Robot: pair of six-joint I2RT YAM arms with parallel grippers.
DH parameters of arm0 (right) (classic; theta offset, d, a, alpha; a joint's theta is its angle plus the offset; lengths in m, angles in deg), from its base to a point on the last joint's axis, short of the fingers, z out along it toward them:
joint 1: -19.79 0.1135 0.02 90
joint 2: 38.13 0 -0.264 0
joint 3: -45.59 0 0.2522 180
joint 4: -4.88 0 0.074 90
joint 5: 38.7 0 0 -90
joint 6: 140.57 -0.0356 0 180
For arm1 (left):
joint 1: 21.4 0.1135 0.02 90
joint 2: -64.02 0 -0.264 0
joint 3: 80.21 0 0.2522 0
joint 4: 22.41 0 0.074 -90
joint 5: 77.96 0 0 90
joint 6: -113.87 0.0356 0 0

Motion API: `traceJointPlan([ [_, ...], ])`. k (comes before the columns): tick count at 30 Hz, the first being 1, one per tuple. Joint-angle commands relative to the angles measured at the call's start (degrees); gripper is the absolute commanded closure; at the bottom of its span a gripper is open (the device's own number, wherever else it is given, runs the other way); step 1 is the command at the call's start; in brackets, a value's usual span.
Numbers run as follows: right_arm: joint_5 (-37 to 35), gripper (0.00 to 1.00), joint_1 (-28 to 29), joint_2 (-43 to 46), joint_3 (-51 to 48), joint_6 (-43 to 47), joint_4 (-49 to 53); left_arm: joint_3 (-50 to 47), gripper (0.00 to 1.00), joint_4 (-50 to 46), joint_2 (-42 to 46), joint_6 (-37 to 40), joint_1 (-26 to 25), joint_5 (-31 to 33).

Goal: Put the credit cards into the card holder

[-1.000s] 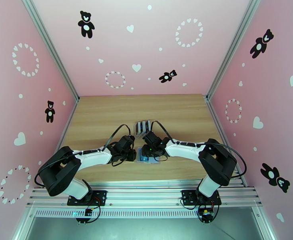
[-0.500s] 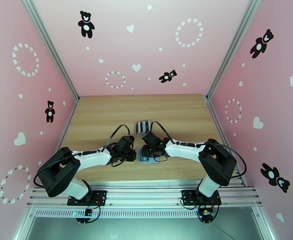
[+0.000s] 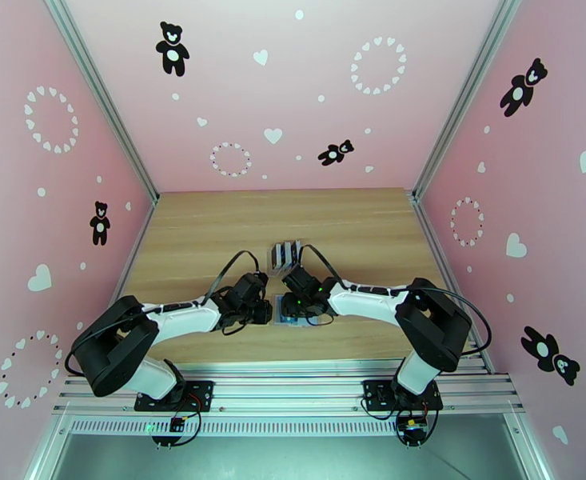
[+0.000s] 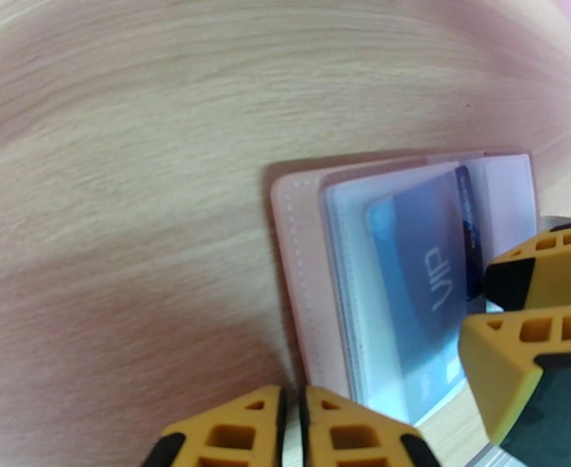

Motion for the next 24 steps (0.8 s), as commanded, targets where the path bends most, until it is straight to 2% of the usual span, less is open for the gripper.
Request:
traceJointPlan([
  [1, 1.2, 0.61, 0.4, -0.4, 0.9, -0.6, -0.9, -1.5, 0.83, -1.8, 0.2, -1.1, -0.9, -2.0],
  [5, 2.2, 0.61, 0.3, -0.1, 0.8, -0.9, -1.6, -1.1, 0.83, -2.0, -0.5, -1.2, -1.7, -1.3],
  [14, -2.8, 0.6, -0.1, 3.6, 1.5, 1.6, 4.6, -1.3, 0.83, -2.5, 0.6, -1.4, -1.7, -0.7],
  [24, -2.5, 0.6, -1.2, 1.9, -1.3, 1.3, 2.8, -1.4, 0.82, -2.5, 0.3, -1.4, -1.6, -0.7],
])
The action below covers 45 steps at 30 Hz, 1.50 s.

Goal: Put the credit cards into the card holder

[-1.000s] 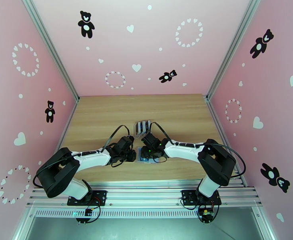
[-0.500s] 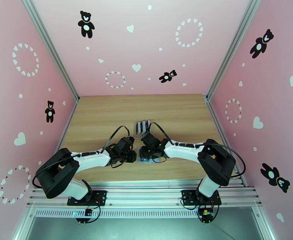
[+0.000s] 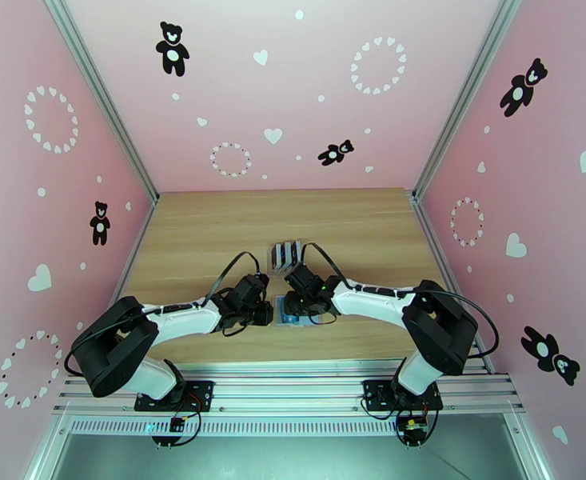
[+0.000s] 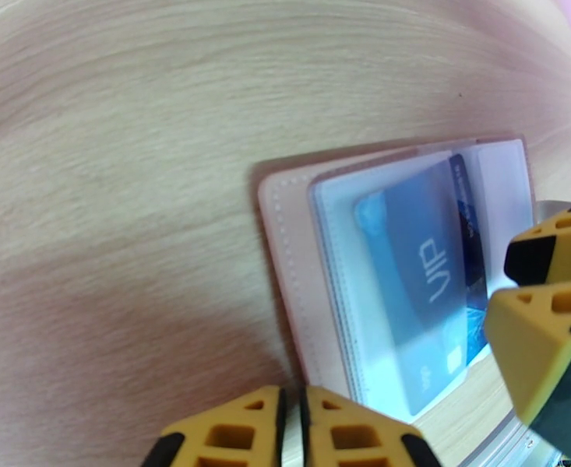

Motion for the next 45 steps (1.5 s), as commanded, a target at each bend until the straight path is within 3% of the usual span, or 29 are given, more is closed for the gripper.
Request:
traceJointPlan([
  [1, -0.6, 0.6, -0.1, -0.3, -0.9, 0.2, 0.2, -1.3, 0.82, -2.6, 0.1, -0.6, -0.9, -0.8],
  [45, 4.1, 0.6, 2.3, -3.7, 2.7, -1.5, -2.9, -0.7, 0.82, -1.6, -1.2, -0.8, -0.9, -1.3],
])
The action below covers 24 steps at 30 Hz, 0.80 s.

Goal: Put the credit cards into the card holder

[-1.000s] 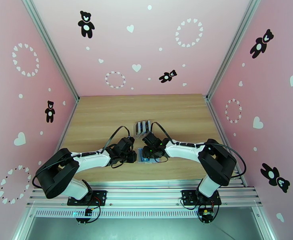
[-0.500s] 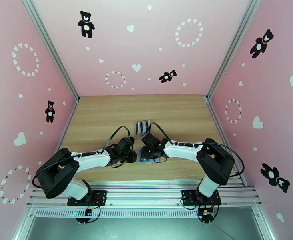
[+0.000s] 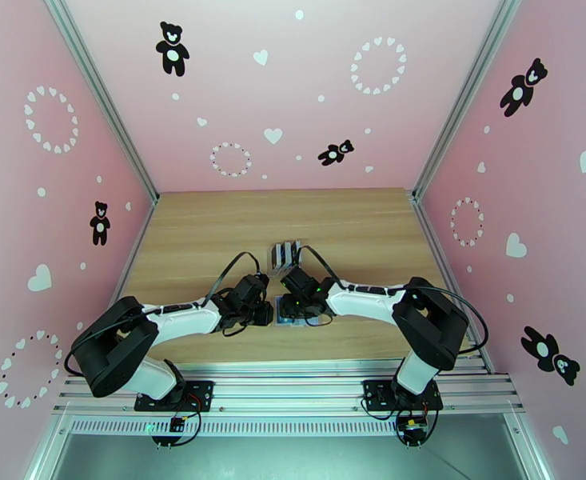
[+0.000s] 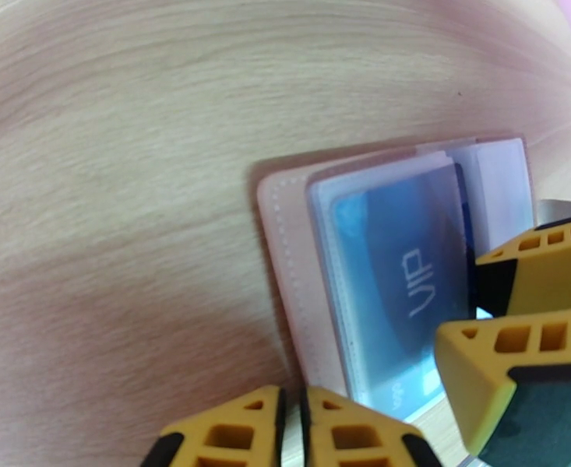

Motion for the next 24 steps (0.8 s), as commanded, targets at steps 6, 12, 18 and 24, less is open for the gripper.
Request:
traceJointPlan([
  [6, 1.7, 0.6, 1.1, -0.9, 2.0, -0.8, -1.2, -0.3, 0.82, -2.0, -1.2, -0.6, -0.8, -1.2],
  [12, 1.8, 0.6, 1.3, -1.1, 2.4, -1.0, -1.5, -0.1, 0.82, -1.9, -1.7, -0.7, -0.8, -1.2],
  [18, 1.9, 0.6, 1.5, -1.5, 2.6, -1.1, -1.8, 0.2, 0.82, -1.9, -2.0, -0.7, -0.8, -1.3],
  [24, 2.1, 0.6, 1.5, -1.8, 3.1, -1.0, -1.8, 0.6, 0.82, -2.0, -2.2, -0.6, -0.8, -1.2],
])
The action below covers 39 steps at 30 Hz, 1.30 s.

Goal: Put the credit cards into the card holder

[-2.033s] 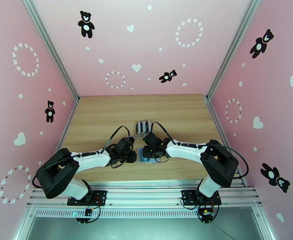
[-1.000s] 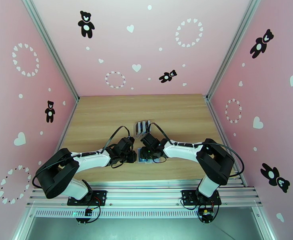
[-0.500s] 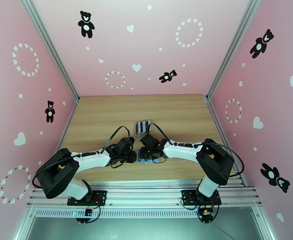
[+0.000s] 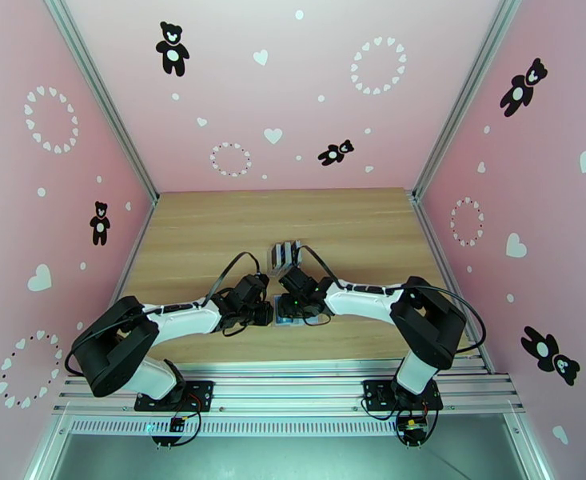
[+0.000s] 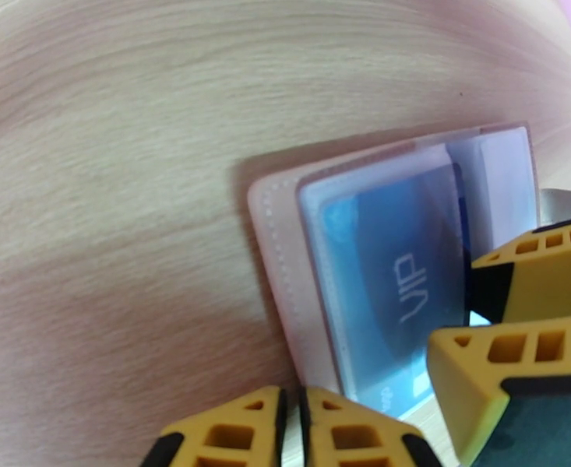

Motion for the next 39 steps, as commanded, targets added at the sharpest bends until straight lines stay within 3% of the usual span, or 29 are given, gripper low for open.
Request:
traceJointPlan([
  [1, 1.9, 0.6, 1.1, -1.0, 2.3, -0.6, -1.8, 0.4, 0.82, -1.9, -2.0, -0.6, -0.8, -1.3],
  [27, 2.8, 0.6, 1.1, -2.8, 4.0, -0.6, -2.5, 2.1, 0.82, -1.3, -3.9, -0.9, -0.7, -1.5],
  [39, 1.0, 0.6, 1.1, -1.0, 4.7, 0.3, 0.2, 3.7, 0.8, -5.4, -2.8, 0.0, -0.6, 2.2],
])
